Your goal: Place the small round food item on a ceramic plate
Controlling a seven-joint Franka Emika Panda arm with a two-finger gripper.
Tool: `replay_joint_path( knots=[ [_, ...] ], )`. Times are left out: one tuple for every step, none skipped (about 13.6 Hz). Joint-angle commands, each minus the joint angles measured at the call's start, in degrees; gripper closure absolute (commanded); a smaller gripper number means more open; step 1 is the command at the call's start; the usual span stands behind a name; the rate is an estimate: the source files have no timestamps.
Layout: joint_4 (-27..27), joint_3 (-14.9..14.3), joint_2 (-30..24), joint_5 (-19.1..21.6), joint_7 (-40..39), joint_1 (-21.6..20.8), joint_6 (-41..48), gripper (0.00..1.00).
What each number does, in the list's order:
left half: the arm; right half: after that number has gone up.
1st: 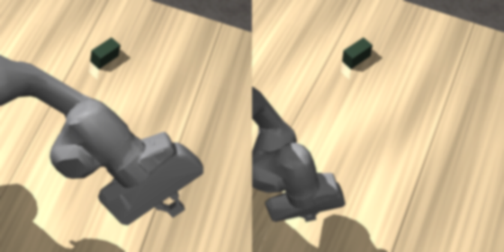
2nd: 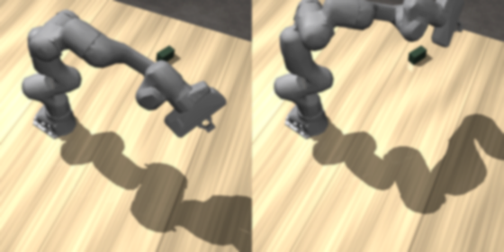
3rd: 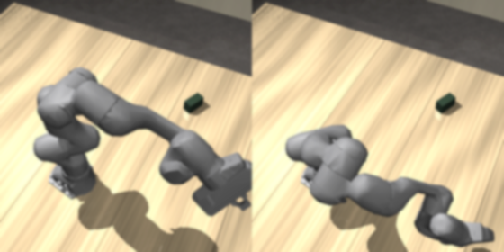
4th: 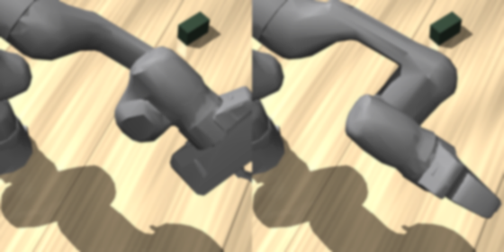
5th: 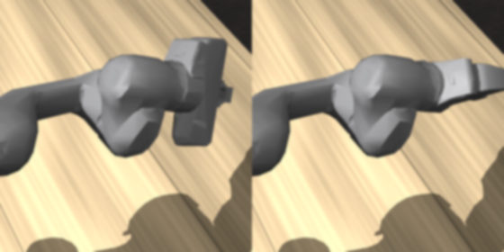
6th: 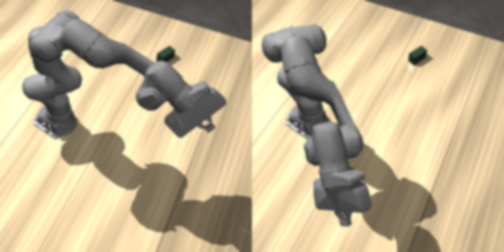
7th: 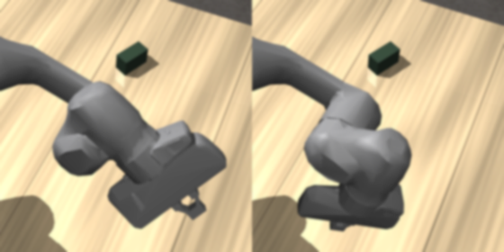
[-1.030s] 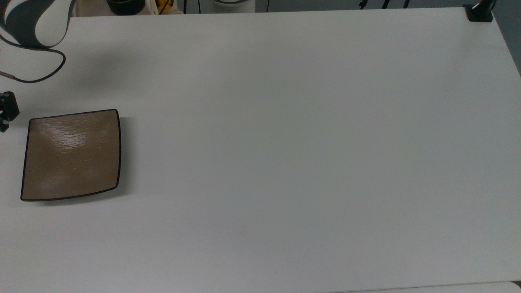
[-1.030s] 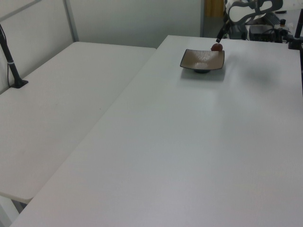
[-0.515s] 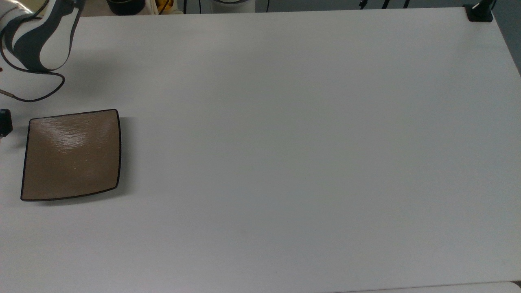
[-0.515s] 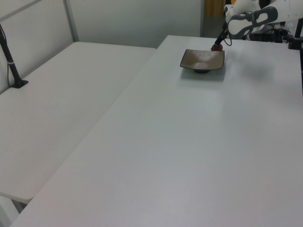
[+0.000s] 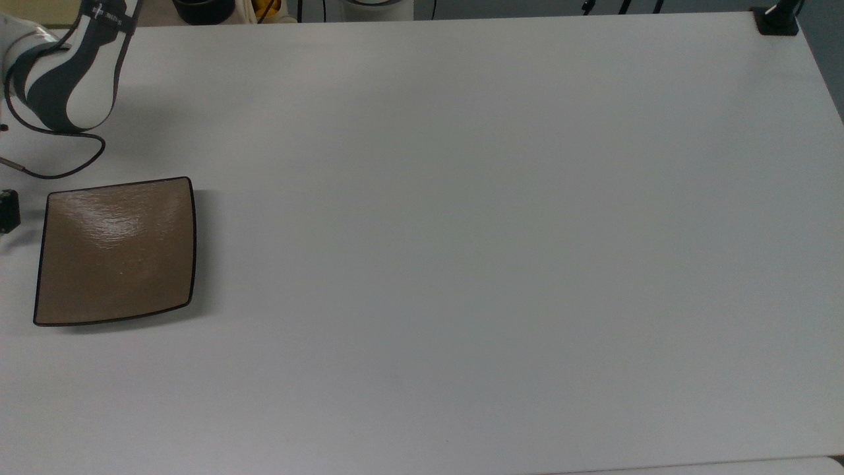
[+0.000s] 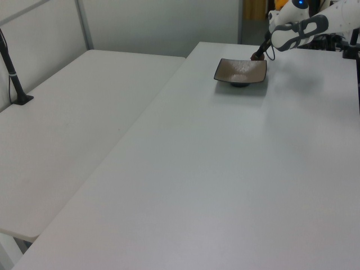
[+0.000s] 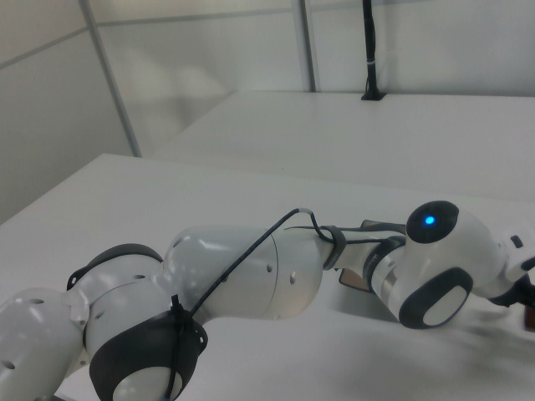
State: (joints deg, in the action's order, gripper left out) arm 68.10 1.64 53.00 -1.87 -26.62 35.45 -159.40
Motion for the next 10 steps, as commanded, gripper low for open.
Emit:
replay_joint_path(
  knots=[
    [-1.4,0.6,2.5,0.3,-1.2,0.2,-2.1,0.0],
    [-1.3,0.6,2.7,0.2,-1.4,0.2,-3.1,0.01],
    [-1.3,0.6,2.7,0.3,-3.2,0.2,-3.4,0.33],
    [-1.3,0.6,2.7,0.3,-3.9,0.2,-3.4,0.7],
    [-1.2,0.6,2.7,0.3,-4.1,0.1,-3.4,0.83],
    [-1.2,0.6,2.7,0.3,-4.1,0.1,-3.5,0.83],
    [-1.2,0.6,2.6,0.2,-4.3,0.1,-3.5,0.83],
    [-1.2,0.6,2.5,0.3,-4.7,0.2,-3.5,0.83],
    [-1.2,0.6,2.5,0.3,-4.7,0.2,-3.4,0.83],
    [-1.2,0.6,2.4,0.3,-4.6,0.3,-3.4,0.83]
  ],
)
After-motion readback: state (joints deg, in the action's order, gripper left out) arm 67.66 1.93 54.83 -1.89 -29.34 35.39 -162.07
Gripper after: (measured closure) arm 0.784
